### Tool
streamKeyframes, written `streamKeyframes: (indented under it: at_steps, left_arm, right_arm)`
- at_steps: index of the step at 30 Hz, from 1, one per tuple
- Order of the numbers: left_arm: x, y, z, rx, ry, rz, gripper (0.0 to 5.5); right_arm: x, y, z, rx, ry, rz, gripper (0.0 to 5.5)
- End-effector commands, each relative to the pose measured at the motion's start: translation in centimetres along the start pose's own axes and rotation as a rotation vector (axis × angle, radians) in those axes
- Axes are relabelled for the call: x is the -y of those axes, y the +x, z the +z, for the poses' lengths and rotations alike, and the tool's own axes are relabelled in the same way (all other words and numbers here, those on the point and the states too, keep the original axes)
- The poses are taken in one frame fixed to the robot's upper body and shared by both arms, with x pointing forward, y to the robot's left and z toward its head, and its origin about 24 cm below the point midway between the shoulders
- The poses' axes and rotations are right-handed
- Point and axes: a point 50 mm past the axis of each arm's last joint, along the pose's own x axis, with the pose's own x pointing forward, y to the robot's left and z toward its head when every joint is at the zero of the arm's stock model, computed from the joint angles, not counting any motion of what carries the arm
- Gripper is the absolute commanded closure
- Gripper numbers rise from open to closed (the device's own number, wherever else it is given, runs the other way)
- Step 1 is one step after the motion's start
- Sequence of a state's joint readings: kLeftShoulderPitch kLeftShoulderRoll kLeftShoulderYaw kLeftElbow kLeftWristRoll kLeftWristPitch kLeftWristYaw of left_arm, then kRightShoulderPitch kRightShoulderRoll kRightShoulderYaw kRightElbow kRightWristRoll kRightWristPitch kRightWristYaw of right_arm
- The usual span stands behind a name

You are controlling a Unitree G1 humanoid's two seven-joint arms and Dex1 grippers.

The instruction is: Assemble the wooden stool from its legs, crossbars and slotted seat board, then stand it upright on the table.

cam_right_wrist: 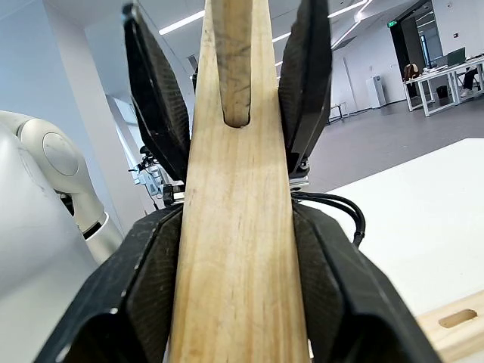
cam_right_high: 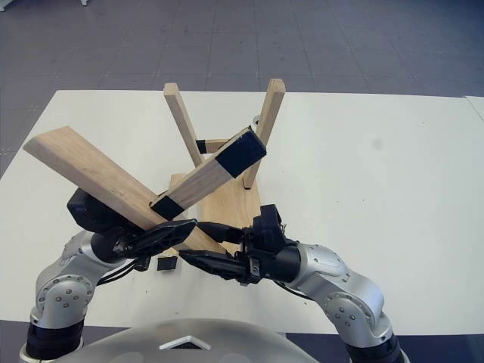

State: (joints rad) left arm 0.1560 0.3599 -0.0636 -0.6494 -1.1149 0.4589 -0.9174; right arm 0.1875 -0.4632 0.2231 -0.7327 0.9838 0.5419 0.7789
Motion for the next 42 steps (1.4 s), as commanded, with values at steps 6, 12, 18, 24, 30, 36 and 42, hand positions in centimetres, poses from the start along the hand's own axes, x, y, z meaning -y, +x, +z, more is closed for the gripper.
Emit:
streamKeyframes:
  at_steps: [6, 12, 18, 24, 30, 36, 42]
  left_arm:
    - [0.5, 0.3, 0.5, -0.030, -0.066, -0.058, 2.21]
    - [0.0, 0.3, 0.3, -0.058, -0.028, -0.026, 3.21]
    - [-0.2, 0.3, 0.5, -0.051, 0.008, -0.016, 3.46]
    - [-0.6, 0.2, 0.9, -0.027, 0.049, 0.013, 3.46]
    - [-0.7, -0.4, 1.1, -0.062, 0.062, 0.023, 3.46]
    - [-0.7, -0.6, 1.0, -0.085, 0.070, 0.019, 3.46]
    - [-0.9, -0.9, 1.2, -0.079, 0.092, 0.035, 3.47]
  right_arm:
    - [0.6, -0.3, 0.0, -0.018, 0.007, -0.056, 3.46]
    - [0.7, -0.3, 0.2, -0.003, 0.012, -0.058, 3.46]
    - [0.5, -0.2, 0.5, 0.031, 0.047, -0.037, 3.46]
    - [0.6, -0.5, 0.7, 0.064, 0.108, -0.022, 3.46]
    - [0.8, -1.2, 1.3, 0.061, 0.079, -0.042, 3.46]
    - [0.9, -1.8, 1.5, -0.009, 0.041, -0.048, 3.46]
    - [1.5, -2.4, 1.9, -0.075, -0.018, -0.086, 2.22]
